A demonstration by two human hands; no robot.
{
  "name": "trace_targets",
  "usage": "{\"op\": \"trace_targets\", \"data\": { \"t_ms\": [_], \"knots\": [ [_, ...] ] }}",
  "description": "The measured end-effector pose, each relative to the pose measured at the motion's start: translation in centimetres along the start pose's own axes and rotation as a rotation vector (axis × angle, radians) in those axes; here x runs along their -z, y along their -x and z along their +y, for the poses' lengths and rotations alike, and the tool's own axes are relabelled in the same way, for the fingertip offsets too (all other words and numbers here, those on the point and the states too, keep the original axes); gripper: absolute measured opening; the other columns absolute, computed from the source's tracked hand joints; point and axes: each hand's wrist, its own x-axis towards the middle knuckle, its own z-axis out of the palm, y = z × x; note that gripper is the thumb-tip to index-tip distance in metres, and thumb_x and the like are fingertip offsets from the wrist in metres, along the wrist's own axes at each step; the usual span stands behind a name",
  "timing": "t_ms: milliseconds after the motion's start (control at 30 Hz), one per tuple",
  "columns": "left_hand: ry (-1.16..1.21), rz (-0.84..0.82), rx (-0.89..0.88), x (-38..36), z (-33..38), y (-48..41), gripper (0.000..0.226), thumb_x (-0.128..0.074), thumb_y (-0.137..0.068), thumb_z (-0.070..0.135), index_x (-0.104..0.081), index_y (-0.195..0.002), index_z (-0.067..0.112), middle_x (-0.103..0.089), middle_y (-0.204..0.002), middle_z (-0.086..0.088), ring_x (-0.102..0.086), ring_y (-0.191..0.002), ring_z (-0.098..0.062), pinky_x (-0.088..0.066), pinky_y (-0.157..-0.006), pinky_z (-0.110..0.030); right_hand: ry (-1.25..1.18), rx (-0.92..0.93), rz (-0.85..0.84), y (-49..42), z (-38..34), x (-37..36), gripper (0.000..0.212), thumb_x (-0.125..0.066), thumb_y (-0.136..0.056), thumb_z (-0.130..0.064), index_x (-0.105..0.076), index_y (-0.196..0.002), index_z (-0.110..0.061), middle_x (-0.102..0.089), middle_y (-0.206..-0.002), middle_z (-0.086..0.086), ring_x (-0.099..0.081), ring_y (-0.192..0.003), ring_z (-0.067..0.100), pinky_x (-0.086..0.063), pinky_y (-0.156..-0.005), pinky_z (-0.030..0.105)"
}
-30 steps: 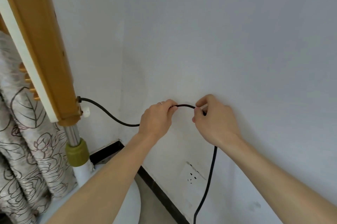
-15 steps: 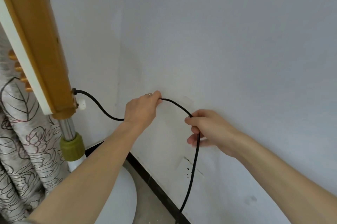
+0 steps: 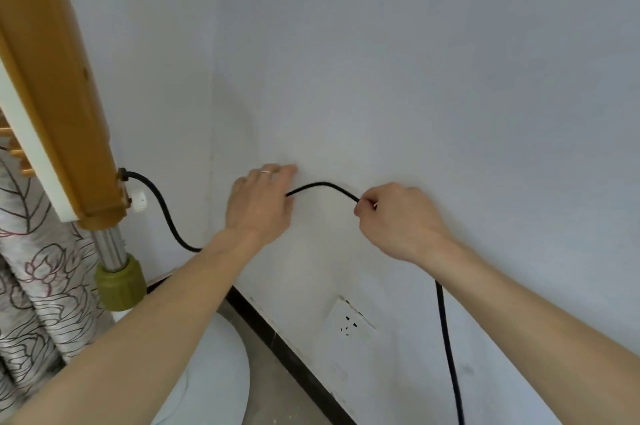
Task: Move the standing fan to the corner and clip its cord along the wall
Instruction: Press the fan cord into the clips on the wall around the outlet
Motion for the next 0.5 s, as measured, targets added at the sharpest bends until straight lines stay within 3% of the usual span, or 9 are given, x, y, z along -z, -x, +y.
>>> {"op": "trace_targets", "data": {
  "t_ms": [133, 233, 367, 500],
  "knots": [
    [0.117, 0.184, -0.15, 0.3, 3.2, -0.2, 0.04, -0.065, -0.09, 0.031, -0.058, -0.126, 0.015, -0.064, -0.12, -0.008, -0.06, -0.103, -0.032, -0.047, -0.084, -0.043, 0.021, -0.026, 0.01, -0.7, -0.2, 1.0, 0.029, -0.043, -0.091, -0.018, -0.071, -0.083, -0.013, -0.07, -0.077, 0.009, -0.065, -0.075, 0.032, -0.055, -0.064, 0.036],
    [0.172, 0.204, -0.171, -0.1, 3.7, -0.3, 0.026, -0.061, -0.095, 0.031, -0.063, -0.117, 0.016, -0.065, -0.11, -0.007, -0.06, -0.096, -0.032, -0.047, -0.079, -0.042, 0.014, -0.039, -0.01, -0.9, -0.3, 1.5, 0.028, -0.046, -0.087, -0.015, -0.062, -0.065, -0.007, -0.068, -0.067, 0.009, -0.061, -0.067, 0.036, -0.051, -0.055, 0.035],
    [0.202, 0.252, -0.175, -0.1, 3.6, -0.4, 0.02, -0.062, -0.095, 0.03, -0.066, -0.107, 0.014, -0.066, -0.102, -0.007, -0.061, -0.086, -0.032, -0.046, -0.071, -0.041, -0.025, -0.017, -0.061, -0.8, -0.2, 1.9, 0.032, -0.048, -0.084, -0.016, -0.074, -0.092, 0.001, -0.077, -0.087, 0.018, -0.069, -0.074, 0.034, -0.059, -0.072, 0.046],
    [0.163, 0.27, -0.216, -0.6, 3.4, 0.2, 0.019, -0.059, -0.097, 0.03, -0.064, -0.098, 0.012, -0.067, -0.088, -0.005, -0.061, -0.076, -0.031, -0.047, -0.068, -0.044, -0.006, -0.024, -0.084, -0.8, 0.0, 2.0, 0.031, -0.049, -0.082, -0.017, -0.075, -0.09, -0.001, -0.077, -0.085, 0.017, -0.063, -0.064, 0.031, -0.056, -0.064, 0.038]
  ]
}}
